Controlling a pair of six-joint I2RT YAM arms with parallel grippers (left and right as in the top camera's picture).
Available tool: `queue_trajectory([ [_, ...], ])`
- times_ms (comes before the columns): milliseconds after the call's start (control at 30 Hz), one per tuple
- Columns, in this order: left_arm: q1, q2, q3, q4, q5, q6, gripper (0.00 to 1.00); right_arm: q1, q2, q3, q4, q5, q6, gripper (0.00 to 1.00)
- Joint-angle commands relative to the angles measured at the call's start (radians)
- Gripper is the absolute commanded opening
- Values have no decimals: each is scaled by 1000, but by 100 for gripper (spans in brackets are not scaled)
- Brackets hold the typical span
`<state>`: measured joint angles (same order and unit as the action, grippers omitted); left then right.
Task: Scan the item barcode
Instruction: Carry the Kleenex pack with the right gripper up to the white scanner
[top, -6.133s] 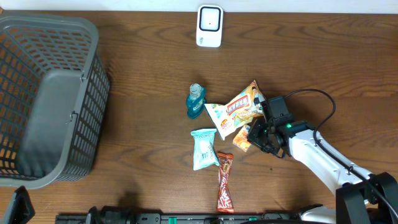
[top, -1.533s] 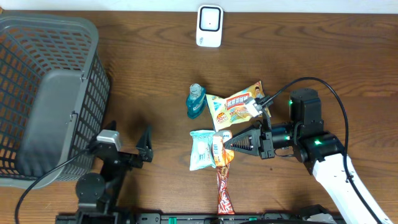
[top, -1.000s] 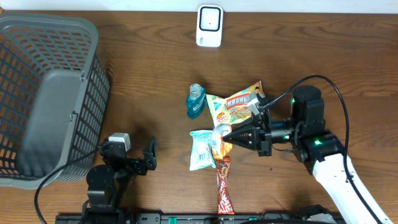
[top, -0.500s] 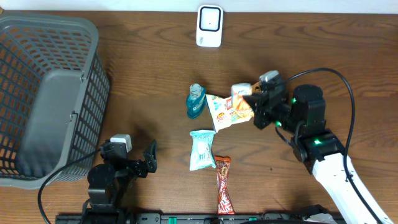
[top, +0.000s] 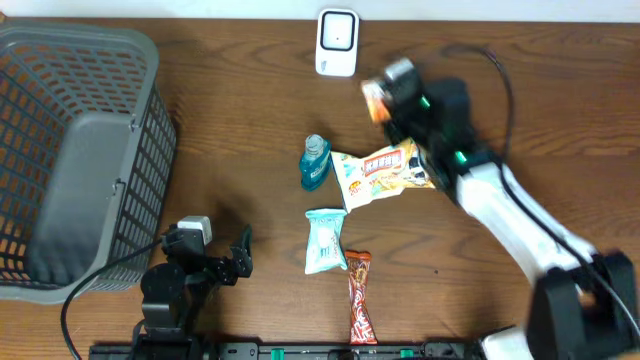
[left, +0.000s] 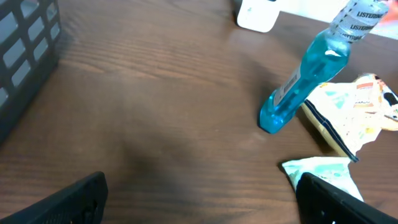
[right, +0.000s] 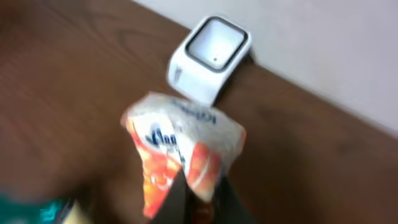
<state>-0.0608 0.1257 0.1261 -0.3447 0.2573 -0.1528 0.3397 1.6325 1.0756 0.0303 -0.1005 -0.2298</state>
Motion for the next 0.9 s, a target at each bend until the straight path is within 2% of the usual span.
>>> queue_trajectory([
  [0,-3,-2,-5,-22,5,-2,97,57,161,244,-60,230,-219,1],
  [167,-3,-2,-5,-22,5,-2,96,89,408,527,-87,485,-385,1],
  [400,-3,-2,-5,-22,5,-2,96,106,677,837,-83,545,-513,1],
  [633,-3,-2,-5,-22,5,-2,97,128,863,1000,-16,608,-600,1],
  [867,-3,-2,-5,-22,4,-2,96,164,919,1014,91,603,-641,1],
])
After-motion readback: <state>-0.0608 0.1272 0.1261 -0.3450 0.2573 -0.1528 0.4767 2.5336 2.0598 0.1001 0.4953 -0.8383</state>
